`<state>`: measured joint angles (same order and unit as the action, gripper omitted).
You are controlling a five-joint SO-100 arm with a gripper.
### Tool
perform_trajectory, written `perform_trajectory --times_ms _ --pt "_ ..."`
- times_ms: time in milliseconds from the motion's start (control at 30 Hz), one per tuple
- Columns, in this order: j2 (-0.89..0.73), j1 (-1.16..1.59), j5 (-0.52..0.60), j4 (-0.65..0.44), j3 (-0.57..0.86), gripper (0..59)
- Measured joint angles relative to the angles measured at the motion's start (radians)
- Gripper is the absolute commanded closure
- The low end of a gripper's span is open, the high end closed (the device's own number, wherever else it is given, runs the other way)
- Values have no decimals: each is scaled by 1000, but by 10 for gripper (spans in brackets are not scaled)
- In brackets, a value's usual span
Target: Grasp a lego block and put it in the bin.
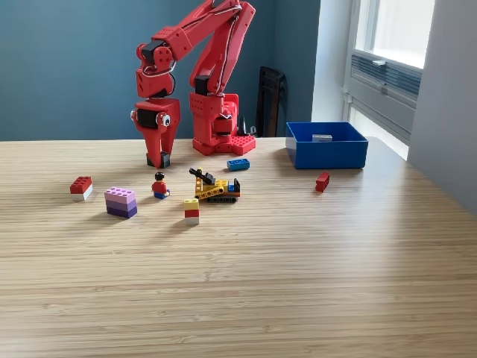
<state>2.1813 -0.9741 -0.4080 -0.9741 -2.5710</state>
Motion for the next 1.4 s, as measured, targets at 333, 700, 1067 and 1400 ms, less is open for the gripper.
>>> perform_trajectory --times_ms 333,700,1067,1400 --pt "0 199 172 -261 354 586" --pt "0 620 390 -445 644 586" --pt "-207 1249 657 -453 667 586" --pt "-541 1572 769 -531 927 586"
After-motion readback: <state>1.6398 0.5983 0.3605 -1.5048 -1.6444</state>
